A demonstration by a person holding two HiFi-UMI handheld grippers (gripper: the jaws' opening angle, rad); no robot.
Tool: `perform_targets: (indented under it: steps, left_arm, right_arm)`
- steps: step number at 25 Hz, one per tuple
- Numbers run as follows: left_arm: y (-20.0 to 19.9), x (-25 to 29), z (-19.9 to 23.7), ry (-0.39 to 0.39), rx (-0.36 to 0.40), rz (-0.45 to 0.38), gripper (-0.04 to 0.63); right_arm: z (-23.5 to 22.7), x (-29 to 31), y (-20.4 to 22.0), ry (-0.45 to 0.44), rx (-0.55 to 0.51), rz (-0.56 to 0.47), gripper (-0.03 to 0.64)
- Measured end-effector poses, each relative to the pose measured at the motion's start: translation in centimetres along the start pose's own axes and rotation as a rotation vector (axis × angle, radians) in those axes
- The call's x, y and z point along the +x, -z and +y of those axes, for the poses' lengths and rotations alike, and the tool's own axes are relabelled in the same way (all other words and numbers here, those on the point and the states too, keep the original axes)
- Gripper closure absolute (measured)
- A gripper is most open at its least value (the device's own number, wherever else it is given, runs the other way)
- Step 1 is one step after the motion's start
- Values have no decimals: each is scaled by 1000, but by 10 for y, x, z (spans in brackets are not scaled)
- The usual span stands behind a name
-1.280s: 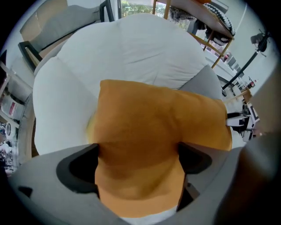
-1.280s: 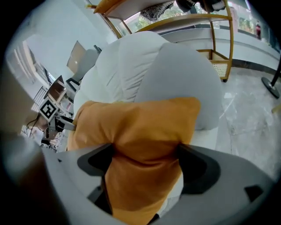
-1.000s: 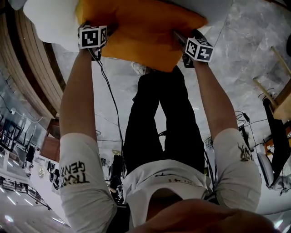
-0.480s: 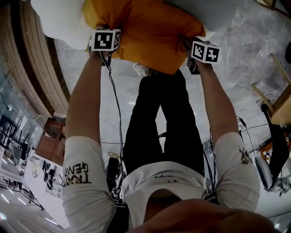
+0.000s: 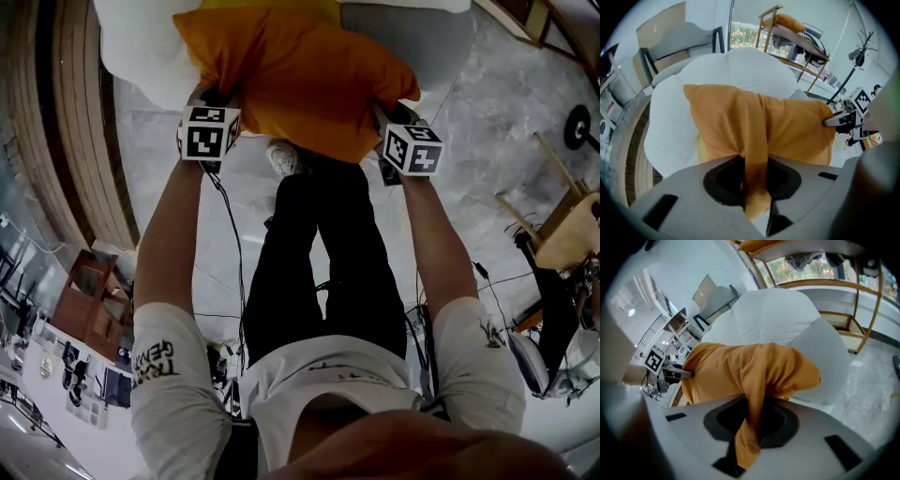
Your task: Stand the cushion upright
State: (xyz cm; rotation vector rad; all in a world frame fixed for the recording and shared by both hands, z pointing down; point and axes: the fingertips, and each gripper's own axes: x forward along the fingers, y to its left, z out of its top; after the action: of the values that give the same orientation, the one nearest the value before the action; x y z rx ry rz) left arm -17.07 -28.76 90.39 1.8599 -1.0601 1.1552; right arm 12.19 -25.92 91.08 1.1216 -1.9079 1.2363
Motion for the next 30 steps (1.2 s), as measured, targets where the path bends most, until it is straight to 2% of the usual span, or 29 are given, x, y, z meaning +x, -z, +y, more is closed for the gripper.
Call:
perform_targets:
  steps: [5,11,17,21,23,25,28,30]
  left_arm:
    - [-41,-38,18,-36,-71,-151,486]
    - [-98,-76,40,-109,-96,-280,472]
    - [-148,-79,84,-203,-110,-356,459]
    - [-165,-65,109,-247,-138,-380,451]
    - [-168,-55,121,-256,-158,-383,417]
    - [-163,-44,131,-248,-199,-371,366]
    - [-148,-27,138,-229,-267,-300,325]
    - [-143,-25,139,-249,-233,-275,290]
  right_arm:
    - [16,-22,-80,2,-157,-94,531]
    - [29,-42,-168,15,-293,-183,528]
    - [38,-24,-253,24,-455,-274,515]
    - [38,-4,-289,67,-540,-330,508]
    - [32,9,-297,96,-551,-339,495]
    - [19,22,-296,113,-512,-320,461]
    - [-3,35,-285,117,-449,-282,400]
    - [-10,32,-285,115,-428,-302,360]
